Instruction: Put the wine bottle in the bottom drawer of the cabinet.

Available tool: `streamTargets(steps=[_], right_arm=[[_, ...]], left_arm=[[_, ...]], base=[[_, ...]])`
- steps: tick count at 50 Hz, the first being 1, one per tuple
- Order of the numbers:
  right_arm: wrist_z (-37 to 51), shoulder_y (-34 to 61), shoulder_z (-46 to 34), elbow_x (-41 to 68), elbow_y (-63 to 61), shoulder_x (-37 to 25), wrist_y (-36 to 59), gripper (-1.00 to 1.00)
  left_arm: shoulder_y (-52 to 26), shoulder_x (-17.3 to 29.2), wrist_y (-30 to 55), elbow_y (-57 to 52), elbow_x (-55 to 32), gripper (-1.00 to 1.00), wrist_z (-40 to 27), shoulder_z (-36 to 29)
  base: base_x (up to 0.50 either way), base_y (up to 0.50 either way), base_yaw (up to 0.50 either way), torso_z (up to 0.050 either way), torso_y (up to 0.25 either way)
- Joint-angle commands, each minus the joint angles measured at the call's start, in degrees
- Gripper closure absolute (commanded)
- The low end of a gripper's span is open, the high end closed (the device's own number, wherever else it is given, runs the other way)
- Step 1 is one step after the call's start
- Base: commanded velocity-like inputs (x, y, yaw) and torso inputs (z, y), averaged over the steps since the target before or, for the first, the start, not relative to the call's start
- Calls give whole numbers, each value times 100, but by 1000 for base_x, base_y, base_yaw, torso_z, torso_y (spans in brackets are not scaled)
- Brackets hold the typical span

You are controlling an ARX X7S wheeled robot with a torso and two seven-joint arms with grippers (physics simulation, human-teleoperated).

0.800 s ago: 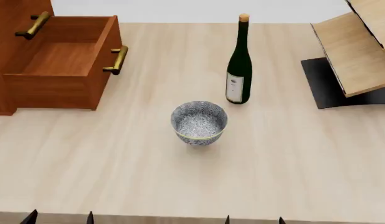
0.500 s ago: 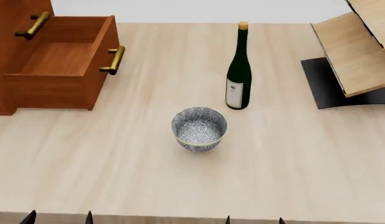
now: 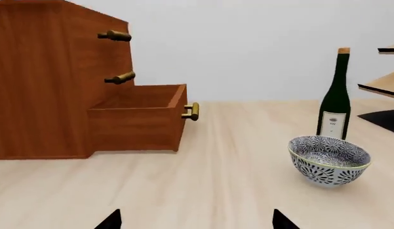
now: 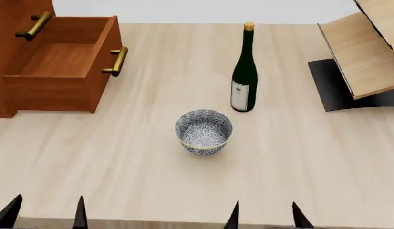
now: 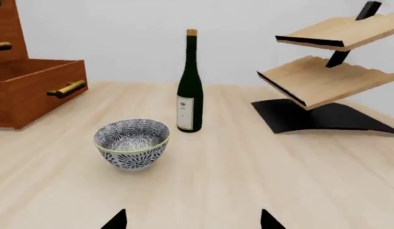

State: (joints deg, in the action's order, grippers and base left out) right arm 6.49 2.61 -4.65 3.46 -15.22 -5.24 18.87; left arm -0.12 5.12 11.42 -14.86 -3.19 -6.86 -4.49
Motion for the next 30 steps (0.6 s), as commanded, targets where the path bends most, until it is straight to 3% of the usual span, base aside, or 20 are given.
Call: streamTargets(steps=[1,2,4,11,22,30], right_arm=[[144,281,-153,-33,-1232,-202,1275,-100],[107,423,-87,54,-1774,-266,1813,-100],[94,489,-60,110,-1923,-285,2008,-100],[112,689,-55,185,-2262,-341,2482,-100],[162,931,-88,236,-2442,-382,2801,-100],[196,961,-139,243,-2374,-406,2779,-100]], left_arm=[[-236,242,2145,-2249,-1,-100,-153,-85],[-656,246,3005,-3056,-119,-100,-176,4],[-863,227,3780,-3345,-229,-100,-173,76],[-1407,156,4860,-4016,-501,-100,-177,304],[-1825,47,5696,-4343,-725,-100,-262,519],[-1760,94,5621,-4335,-814,-100,-316,493]], base=[[0,0,0,0,0],[0,0,0,0,0],[0,0,0,0,0],[0,0,0,17,2],[0,0,0,50,28],[0,0,0,50,29]])
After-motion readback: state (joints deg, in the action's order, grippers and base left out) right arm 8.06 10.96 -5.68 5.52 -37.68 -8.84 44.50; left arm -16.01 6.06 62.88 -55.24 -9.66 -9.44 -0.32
